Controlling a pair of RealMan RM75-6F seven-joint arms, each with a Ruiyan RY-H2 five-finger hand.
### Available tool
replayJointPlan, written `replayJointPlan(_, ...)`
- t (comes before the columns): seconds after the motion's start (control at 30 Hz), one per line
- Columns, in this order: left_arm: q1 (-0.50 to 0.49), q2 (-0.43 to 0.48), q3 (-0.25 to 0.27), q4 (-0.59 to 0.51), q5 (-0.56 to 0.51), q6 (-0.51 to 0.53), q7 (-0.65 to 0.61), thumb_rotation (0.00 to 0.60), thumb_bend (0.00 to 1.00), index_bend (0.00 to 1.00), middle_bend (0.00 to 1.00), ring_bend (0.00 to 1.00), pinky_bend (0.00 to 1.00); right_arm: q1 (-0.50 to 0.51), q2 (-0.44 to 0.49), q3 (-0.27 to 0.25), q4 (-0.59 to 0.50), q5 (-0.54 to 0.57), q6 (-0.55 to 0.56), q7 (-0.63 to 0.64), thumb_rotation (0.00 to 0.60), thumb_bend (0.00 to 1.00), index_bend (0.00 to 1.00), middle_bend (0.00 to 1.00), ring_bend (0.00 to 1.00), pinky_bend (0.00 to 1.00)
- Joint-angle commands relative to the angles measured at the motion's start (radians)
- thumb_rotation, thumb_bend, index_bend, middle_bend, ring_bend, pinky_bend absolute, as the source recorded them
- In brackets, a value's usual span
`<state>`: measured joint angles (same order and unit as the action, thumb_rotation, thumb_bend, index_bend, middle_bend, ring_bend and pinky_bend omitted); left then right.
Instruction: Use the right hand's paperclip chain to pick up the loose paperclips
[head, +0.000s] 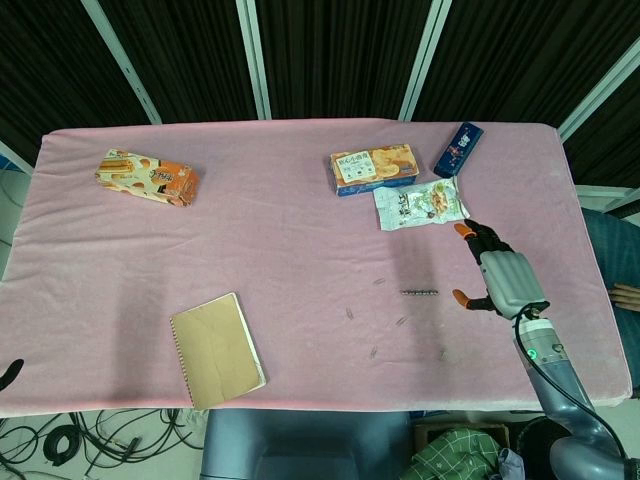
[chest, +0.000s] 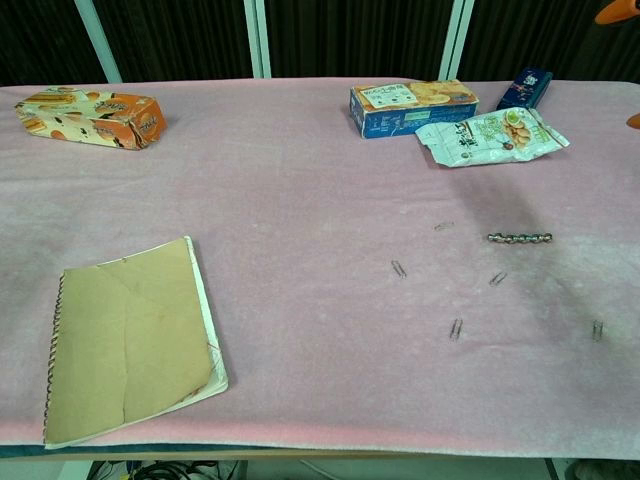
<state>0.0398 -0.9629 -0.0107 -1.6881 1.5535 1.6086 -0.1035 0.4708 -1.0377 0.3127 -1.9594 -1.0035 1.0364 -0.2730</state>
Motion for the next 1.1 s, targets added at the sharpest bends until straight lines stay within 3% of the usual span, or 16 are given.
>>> replayJointPlan(0.03,0.000,0.000,0.003,0.000,0.005,-0.001,-0.001,0.600,0.22,0.05,0.02,0.00,0.00,0.007,-0.001,-0.008,-0.005,0.000,0.000,-0.006,0.600,0.17,0.00,0.00,0.01,0.20)
replayJointPlan(0.2,0.001,0.000,0.007,0.000,0.009,0.000,0.001,0.600,0.22,0.05,0.02,0.00,0.00,0.022,0.011,-0.019,-0.015,0.005,0.009,-0.053,0.600,0.17,0.00,0.00,0.01,0.20)
replayJointPlan(0.5,-0.015,-0.007,-0.006,0.003,-0.012,-0.024,0.010,0.600,0.22,0.05,0.00,0.00,0.00,0.033,0.032,-0.003,-0.037,0.067,0.023,-0.022,0.600,0.17,0.00,0.00,0.01,0.20)
replayJointPlan(0.73,-0.014,-0.013,-0.002,0.004,-0.008,-0.025,0.017,0.600,0.22,0.05,0.00,0.00,0.00,0.020,0.027,-0.043,-0.021,0.049,0.034,-0.028,0.600,0.16,0.00,0.00,0.01,0.20)
replayJointPlan(0.93,-0.018,-0.013,-0.003,-0.003,-0.016,-0.035,0.029,0.600,0.22,0.05,0.00,0.00,0.00,0.026,0.004,-0.103,0.039,-0.045,0.099,-0.182,0.600,0.16,0.00,0.00,0.01,0.20)
replayJointPlan(1.1,-0.021,-0.014,-0.001,-0.008,-0.017,-0.042,0.040,0.600,0.22,0.05,0.00,0.00,0.00,0.032,-0.028,-0.124,0.037,-0.024,0.098,-0.213,0.600,0.16,0.00,0.00,0.01,0.20)
